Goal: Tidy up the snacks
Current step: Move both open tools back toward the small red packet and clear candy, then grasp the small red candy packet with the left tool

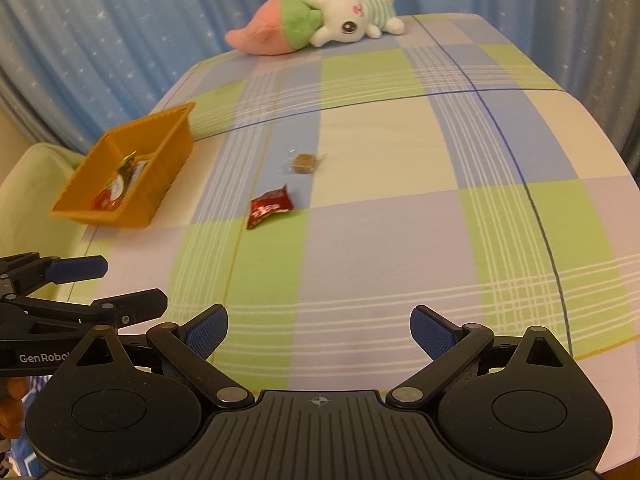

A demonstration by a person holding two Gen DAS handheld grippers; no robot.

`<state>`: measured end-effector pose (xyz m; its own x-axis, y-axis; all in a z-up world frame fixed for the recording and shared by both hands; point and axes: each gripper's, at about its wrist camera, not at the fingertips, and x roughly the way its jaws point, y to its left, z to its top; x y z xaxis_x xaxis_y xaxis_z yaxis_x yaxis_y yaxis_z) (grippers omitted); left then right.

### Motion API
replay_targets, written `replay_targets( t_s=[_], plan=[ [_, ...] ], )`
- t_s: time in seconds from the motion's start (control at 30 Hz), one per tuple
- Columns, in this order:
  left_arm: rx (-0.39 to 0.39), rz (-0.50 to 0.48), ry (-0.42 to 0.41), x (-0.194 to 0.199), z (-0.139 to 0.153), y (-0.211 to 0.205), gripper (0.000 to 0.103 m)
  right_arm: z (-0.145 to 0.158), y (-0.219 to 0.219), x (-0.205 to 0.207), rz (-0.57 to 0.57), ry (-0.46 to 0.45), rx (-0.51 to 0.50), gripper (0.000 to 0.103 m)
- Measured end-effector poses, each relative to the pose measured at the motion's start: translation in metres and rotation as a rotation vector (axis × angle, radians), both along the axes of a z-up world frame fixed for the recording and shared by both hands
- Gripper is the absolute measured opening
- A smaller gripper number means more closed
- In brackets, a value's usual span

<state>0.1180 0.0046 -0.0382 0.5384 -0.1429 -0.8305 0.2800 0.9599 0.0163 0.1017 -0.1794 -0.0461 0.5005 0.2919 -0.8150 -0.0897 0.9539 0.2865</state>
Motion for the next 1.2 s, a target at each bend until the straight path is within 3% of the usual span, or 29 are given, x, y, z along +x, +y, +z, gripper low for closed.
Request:
replay_targets(
  t_s=[0.43, 0.57, 0.73, 1.2],
  plan=[
    [-0.004, -0.164, -0.028, 0.047, -0.026, -0.016, 0.074, -0.01, -0.012, 0.019, -0.106, 0.035, -0.002, 0.097],
    [0.007, -0.218, -0.031, 0.065, -0.035, -0.025, 0.064, -0.013, -0.019, 0.023, -0.148, 0.047, -0.002, 0.097],
    [0.037, -0.271, -0.034, 0.087, -0.05, -0.033, 0.063, -0.015, -0.03, 0.026, -0.199, 0.061, 0.009, 0.097],
    [0.06, -0.41, -0.007, 0.118, -0.065, -0.05, 0.038, -0.019, -0.045, 0.026, -0.296, 0.092, 0.038, 0.097]
  ],
)
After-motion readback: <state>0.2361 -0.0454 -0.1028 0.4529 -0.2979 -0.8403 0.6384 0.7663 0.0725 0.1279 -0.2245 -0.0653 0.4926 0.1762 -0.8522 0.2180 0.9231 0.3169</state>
